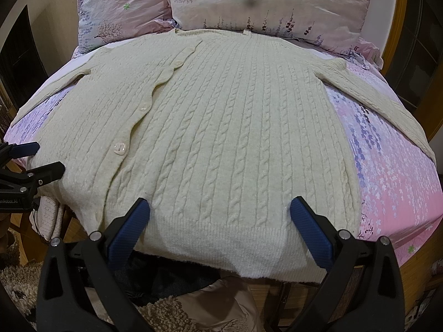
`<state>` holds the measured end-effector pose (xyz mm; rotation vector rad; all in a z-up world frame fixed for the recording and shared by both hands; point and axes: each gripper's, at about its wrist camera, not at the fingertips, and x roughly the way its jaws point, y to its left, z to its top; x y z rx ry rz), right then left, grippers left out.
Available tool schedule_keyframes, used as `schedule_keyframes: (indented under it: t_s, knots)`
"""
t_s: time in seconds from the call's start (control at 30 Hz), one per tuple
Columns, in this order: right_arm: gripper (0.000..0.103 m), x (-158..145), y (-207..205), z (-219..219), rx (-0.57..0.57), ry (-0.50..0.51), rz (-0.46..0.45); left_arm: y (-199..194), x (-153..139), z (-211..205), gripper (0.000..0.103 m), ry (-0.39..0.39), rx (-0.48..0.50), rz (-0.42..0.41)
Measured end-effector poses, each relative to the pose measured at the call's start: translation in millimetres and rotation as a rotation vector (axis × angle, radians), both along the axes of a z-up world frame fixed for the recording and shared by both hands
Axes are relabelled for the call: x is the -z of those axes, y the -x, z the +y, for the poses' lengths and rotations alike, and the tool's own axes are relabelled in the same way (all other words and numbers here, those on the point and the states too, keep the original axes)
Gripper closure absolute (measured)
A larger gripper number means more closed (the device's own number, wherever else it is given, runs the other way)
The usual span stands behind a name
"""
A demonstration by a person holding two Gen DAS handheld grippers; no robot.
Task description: Fold small clothes
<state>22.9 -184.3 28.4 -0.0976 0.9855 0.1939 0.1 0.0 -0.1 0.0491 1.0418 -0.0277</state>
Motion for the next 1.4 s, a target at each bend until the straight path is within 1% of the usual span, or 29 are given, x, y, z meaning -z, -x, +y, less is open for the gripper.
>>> schedule_keyframes:
  t_s: [0.37,0.87,1.0,1.07,1.17,1.23,1.27,1.37,1.4]
  knots:
    - [0.002,0,0,0,0.000,0.000,0.000,0,0,0,0.001,0.000,0.000,0.000]
    - [0.002,8,1,4,-0.007,0.000,0.010,0,0,0,0.001,-0.001,0.000,0.010]
    - [0.002,6,-7,-5,0.005,-0.027,0.006,-5,0,0,0.001,-0.001,0.008,0.027]
    - [0.002,2,-15,-19,0.047,-0.062,0.001,-6,0,0,0.001,-0.002,0.016,0.029]
    - [0.002,-5,-34,-60,0.173,-0.132,-0.032,-10,-1,2,0.001,0.004,0.021,0.032]
    - [0.002,-11,-47,-95,0.276,-0.191,-0.053,-13,-2,3,0.001,0.007,0.018,0.029]
    - [0.002,-13,-53,-111,0.321,-0.228,-0.058,-17,-3,5,0.001,0.005,0.015,0.024]
    - [0.003,-15,-70,-171,0.485,-0.389,-0.071,-29,-7,9,0.001,0.001,0.005,0.012]
    - [0.006,-13,-77,-194,0.552,-0.453,-0.073,-34,-8,10,0.001,-0.001,0.004,0.006]
